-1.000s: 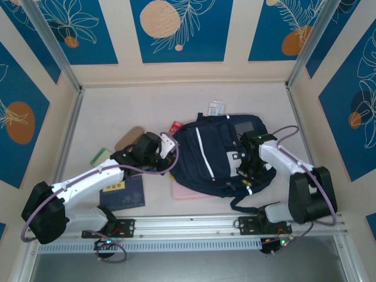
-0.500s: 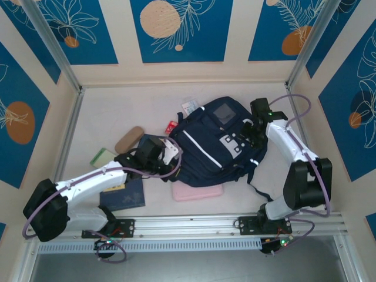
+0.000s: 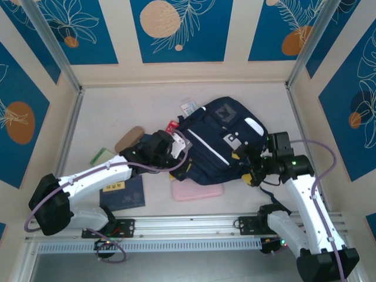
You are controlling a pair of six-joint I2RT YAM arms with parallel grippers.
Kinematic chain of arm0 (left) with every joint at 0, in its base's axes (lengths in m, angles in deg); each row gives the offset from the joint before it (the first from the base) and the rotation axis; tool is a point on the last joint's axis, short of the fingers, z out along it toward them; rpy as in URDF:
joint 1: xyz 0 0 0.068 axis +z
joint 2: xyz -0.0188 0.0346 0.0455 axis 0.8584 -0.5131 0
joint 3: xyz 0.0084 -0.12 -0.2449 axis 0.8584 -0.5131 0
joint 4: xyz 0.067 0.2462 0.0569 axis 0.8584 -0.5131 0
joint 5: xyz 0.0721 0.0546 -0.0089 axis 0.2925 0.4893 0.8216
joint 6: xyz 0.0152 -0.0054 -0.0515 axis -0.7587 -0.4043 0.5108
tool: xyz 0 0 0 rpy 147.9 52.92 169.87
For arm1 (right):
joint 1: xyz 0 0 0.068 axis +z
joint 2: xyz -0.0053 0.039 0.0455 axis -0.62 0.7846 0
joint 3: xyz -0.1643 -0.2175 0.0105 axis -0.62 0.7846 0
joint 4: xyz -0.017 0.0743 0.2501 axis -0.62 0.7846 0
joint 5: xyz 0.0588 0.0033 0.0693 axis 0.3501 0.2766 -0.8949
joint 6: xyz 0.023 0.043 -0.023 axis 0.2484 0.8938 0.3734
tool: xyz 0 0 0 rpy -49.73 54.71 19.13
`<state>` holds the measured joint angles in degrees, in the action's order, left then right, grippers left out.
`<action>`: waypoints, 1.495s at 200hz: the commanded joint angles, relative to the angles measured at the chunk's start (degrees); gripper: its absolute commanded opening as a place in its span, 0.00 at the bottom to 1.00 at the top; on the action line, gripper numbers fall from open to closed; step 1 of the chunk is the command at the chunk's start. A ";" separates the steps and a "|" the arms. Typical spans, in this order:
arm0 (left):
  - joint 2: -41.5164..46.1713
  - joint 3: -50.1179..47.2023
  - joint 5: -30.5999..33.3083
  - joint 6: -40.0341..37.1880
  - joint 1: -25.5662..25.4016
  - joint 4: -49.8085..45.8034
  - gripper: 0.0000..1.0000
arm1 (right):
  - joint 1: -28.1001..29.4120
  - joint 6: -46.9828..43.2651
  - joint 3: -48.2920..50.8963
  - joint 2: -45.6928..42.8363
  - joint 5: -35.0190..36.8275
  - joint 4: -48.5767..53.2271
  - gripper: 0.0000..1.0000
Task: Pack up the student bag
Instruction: Unzip the student bag at the center of the table.
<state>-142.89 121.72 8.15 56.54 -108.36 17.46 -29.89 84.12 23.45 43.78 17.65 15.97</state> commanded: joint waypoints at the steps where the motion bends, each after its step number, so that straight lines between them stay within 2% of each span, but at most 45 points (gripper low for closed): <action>1: 0.18 5.53 -1.79 2.26 -2.18 1.72 0.00 | 1.12 10.78 3.46 -2.37 -7.12 1.43 0.87; 41: -3.77 11.49 2.15 3.03 -9.01 -2.32 0.00 | 1.29 18.65 11.28 -5.68 -11.60 -7.40 0.87; 58: -4.83 13.55 3.70 4.37 -11.40 -3.69 0.00 | 0.79 17.81 12.23 -4.14 -11.38 -11.67 0.87; 74: -5.39 15.06 5.38 4.82 -13.26 -5.47 0.00 | -0.55 15.16 12.26 -2.36 -11.37 -12.89 0.81; 98: -5.31 15.40 7.28 4.27 -15.09 -6.77 0.00 | 0.19 12.71 12.49 -3.45 -7.37 -14.57 0.57; 124: -4.76 14.92 7.87 4.03 -15.28 -8.15 0.00 | -1.18 8.75 13.17 -3.52 -5.28 -12.40 0.19; 143: -4.06 14.91 10.18 2.14 -15.28 -10.91 0.00 | -1.82 4.24 11.58 -3.48 -1.90 -9.64 0.00; 163: -3.63 15.36 17.87 3.07 -15.28 -17.00 0.00 | -1.76 0.79 10.16 -3.28 0.21 -7.98 0.00; 186: -2.46 12.93 19.58 2.37 -15.19 -17.49 0.00 | -1.72 -3.82 9.46 -2.53 0.95 -8.29 0.00; 205: -1.86 11.95 21.71 2.49 -14.30 -20.34 0.00 | -1.68 -5.64 9.56 -1.15 -1.70 -9.53 0.00; 272: -1.17 5.97 22.44 2.14 -5.04 -18.02 0.00 | -1.70 -13.06 6.77 0.52 -7.37 -12.67 0.00; 299: -2.38 5.07 22.46 2.00 -3.17 -16.34 0.00 | -0.22 -13.53 6.11 0.74 -8.26 -13.62 0.00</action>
<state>-144.94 128.08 27.96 59.47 -113.59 1.46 -31.11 75.37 32.15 44.57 13.02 4.98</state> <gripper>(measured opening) 0.040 0.066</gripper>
